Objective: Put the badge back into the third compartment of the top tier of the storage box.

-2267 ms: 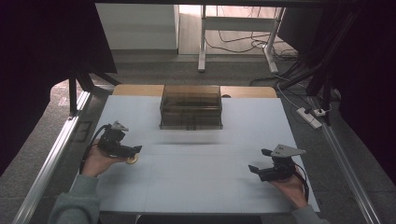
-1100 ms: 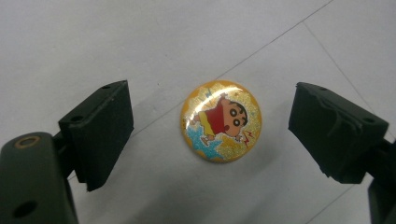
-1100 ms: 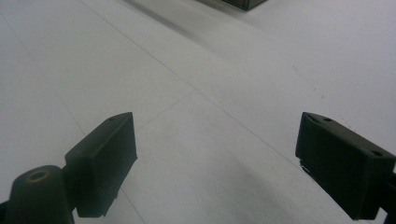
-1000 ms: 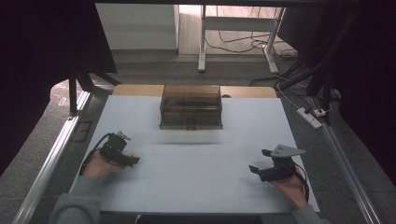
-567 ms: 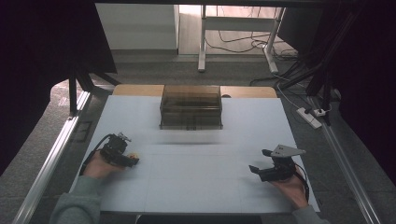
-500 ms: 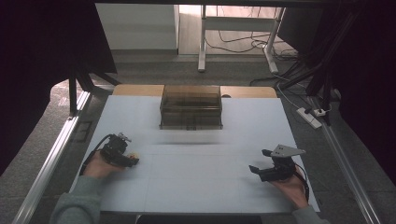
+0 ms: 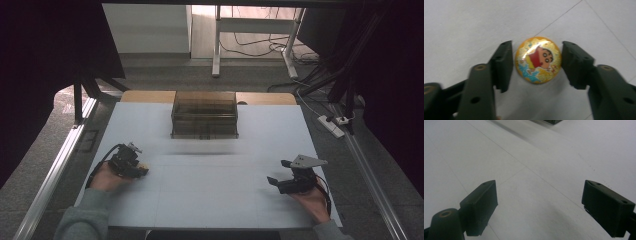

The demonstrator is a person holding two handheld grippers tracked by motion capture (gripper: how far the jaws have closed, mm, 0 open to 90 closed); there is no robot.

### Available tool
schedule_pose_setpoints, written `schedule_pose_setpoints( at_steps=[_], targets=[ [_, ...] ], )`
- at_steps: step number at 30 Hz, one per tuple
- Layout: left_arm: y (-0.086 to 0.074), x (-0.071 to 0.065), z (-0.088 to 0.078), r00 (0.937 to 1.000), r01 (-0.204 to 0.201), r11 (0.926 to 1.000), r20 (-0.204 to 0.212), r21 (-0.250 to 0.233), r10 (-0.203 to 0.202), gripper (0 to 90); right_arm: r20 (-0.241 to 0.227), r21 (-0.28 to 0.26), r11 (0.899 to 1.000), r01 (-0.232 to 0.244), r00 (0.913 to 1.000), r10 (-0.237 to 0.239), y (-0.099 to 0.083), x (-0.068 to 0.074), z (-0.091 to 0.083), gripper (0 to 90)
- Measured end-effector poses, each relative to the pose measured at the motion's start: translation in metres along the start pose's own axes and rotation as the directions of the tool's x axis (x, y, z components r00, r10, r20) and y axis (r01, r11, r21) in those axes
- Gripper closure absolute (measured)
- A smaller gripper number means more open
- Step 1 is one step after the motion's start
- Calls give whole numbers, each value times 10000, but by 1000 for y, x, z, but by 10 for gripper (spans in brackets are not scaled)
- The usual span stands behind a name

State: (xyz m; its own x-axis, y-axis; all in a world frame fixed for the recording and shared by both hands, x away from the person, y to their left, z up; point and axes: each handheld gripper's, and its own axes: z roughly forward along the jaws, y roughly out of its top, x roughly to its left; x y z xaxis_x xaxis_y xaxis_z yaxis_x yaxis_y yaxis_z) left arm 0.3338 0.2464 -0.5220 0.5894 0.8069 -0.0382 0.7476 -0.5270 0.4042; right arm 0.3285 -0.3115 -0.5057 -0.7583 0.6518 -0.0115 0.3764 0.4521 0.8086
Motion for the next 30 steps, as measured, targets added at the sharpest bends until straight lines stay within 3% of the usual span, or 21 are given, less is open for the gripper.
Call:
schedule_pose_setpoints(
  at_steps=[13,20,23,25,30],
  targets=[
    [-2,3,-1,9996,222,9995,158,-238,-218,467,45,-29,10000,42,10000,-42,0,1,0,136],
    [-4,7,-7,9987,480,9967,224,-648,-466,467,45,-101,9999,-20,10000,20,0,1,-1,138],
    [-4,8,-9,9981,583,9945,233,-866,-565,467,59,-128,9999,-16,10000,17,0,1,-1,138],
    [-4,9,-13,9968,699,9889,487,-1311,-640,467,46,-99,9999,-19,10000,19,0,0,-1,138],
    [-4,8,-17,9968,768,9830,345,-1666,-721,467,56,-82,10000,15,10000,-15,0,0,0,138]
  ],
)
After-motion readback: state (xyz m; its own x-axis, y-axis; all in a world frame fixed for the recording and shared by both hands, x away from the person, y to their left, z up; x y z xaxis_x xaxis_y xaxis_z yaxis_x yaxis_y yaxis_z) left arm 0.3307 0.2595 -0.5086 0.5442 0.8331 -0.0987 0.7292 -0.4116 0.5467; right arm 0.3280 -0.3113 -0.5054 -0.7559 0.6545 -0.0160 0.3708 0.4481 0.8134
